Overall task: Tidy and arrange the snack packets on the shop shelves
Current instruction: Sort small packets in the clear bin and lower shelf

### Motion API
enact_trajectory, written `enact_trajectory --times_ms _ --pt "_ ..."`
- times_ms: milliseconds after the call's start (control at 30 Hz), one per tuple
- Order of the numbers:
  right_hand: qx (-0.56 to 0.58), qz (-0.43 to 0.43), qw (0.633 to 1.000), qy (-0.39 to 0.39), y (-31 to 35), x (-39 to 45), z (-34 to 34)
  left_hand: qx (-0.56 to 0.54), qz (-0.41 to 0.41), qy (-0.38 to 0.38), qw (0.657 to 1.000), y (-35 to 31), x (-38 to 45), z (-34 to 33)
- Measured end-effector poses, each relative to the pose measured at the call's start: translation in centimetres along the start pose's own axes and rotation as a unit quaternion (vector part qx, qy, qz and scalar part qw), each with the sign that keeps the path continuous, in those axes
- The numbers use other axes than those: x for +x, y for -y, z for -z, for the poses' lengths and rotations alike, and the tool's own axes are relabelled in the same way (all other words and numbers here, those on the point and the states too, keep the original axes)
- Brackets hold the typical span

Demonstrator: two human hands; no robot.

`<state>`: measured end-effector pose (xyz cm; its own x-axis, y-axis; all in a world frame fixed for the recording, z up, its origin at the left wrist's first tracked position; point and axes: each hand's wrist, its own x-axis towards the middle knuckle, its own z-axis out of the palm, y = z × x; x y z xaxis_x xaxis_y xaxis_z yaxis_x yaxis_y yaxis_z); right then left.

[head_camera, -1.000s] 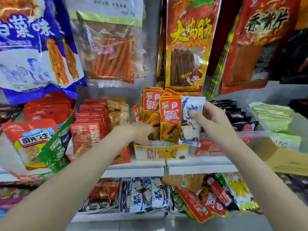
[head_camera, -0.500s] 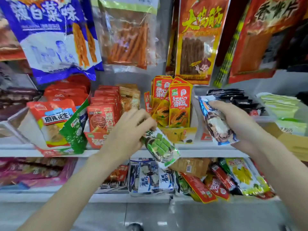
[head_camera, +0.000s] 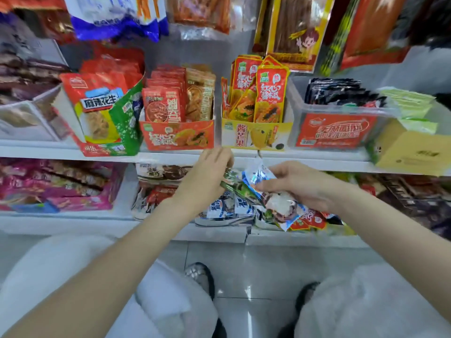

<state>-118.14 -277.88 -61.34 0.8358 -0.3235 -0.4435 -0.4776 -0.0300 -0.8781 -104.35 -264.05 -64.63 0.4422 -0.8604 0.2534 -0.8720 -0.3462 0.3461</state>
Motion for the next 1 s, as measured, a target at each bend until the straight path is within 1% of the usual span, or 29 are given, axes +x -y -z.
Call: enact_trajectory --times_ms 33,67,100,133,167,200,233,300,333,367,400,433,500,533,567,600,667,733,800,833,867,933,967,1000 --pt "0.015 -0.006 1.0 -0.026 -1.1 0.2 0.1 -0.081 0.06 -0.003 0.995 0.0 -0.2 -0.7" --pt "0.041 -0.009 0.998 -0.049 -2.2 0.3 0.1 -0.222 0.159 0.01 0.962 -0.1 -0.3 -1.1" --pt "0.079 -0.009 0.995 -0.066 -3.3 0.3 -0.2 -0.394 0.258 0.046 0.881 -0.5 -0.6 -1.4" --pt "0.119 -0.007 0.99 -0.075 -4.4 0.5 -0.6 -0.538 0.33 0.095 0.77 -0.8 -0.8 -1.8" --pt "0.152 -0.007 0.985 -0.076 -5.5 0.7 -1.2 -0.612 0.361 0.129 0.692 -0.8 -1.0 -2.6" --pt "0.177 -0.007 0.982 -0.069 -6.4 1.0 -1.9 -0.624 0.365 0.147 0.675 -0.7 -1.1 -3.5" --pt "0.198 -0.007 0.979 -0.055 -7.1 1.4 -2.5 -0.61 0.363 0.141 0.69 -0.5 -1.3 -4.3" --pt "0.217 -0.015 0.975 -0.038 -8.4 2.5 -3.7 -0.543 0.385 0.094 0.74 1.0 -1.5 -5.2" --pt "0.216 -0.033 0.974 -0.053 -8.9 3.0 -4.3 -0.492 0.398 0.069 0.771 2.3 -1.7 -5.6" --pt "0.211 -0.064 0.971 -0.086 -9.7 3.8 -4.7 -0.436 0.41 0.052 0.8 4.0 -2.0 -5.9" --pt "0.2 -0.099 0.968 -0.118 -10.5 4.7 -5.0 -0.394 0.427 0.042 0.813 5.5 -2.5 -5.9" --pt "0.181 -0.127 0.965 -0.139 -11.2 5.6 -5.2 -0.378 0.446 0.034 0.811 7.1 -3.2 -5.9" --pt "0.164 -0.156 0.965 -0.136 -11.7 7.6 -5.6 -0.377 0.469 0.029 0.798 9.7 -4.6 -6.1" --pt "0.184 -0.153 0.963 -0.125 -11.4 8.7 -5.9 -0.377 0.472 0.025 0.796 10.4 -5.1 -6.1" --pt "0.208 -0.138 0.962 -0.113 -10.8 9.7 -6.1 -0.386 0.47 0.019 0.794 11.1 -5.4 -6.2" --pt "0.208 -0.114 0.965 -0.113 -10.2 10.9 -6.3 -0.395 0.466 0.01 0.792 11.4 -5.5 -6.3" --pt "0.136 -0.054 0.975 -0.165 -9.4 13.7 -6.9 -0.4 0.452 -0.008 0.797 11.8 -5.1 -6.6" --pt "0.039 -0.023 0.975 -0.219 -9.0 16.1 -7.6 -0.397 0.434 -0.009 0.809 11.6 -4.2 -6.8" --pt "-0.093 -0.005 0.967 -0.239 -9.2 17.3 -8.3 -0.417 0.415 -0.003 0.808 11.1 -3.2 -7.0" --pt "-0.164 0.011 0.956 -0.245 -9.5 17.2 -8.4 -0.421 0.408 -0.001 0.81 10.9 -2.9 -7.1" --pt "-0.233 0.034 0.939 -0.252 -10.1 17.1 -8.4 -0.415 0.402 0.004 0.816 10.7 -2.6 -7.1" --pt "-0.388 0.099 0.88 -0.254 -11.6 16.7 -8.3 -0.406 0.396 0.013 0.824 10.6 -2.5 -7.2" --pt "-0.459 0.121 0.849 -0.233 -12.4 16.7 -8.1 -0.41 0.392 0.015 0.824 10.5 -2.6 -7.3" --pt "-0.506 0.124 0.828 -0.208 -13.0 16.8 -7.8 -0.413 0.39 0.016 0.823 10.4 -2.7 -7.4"
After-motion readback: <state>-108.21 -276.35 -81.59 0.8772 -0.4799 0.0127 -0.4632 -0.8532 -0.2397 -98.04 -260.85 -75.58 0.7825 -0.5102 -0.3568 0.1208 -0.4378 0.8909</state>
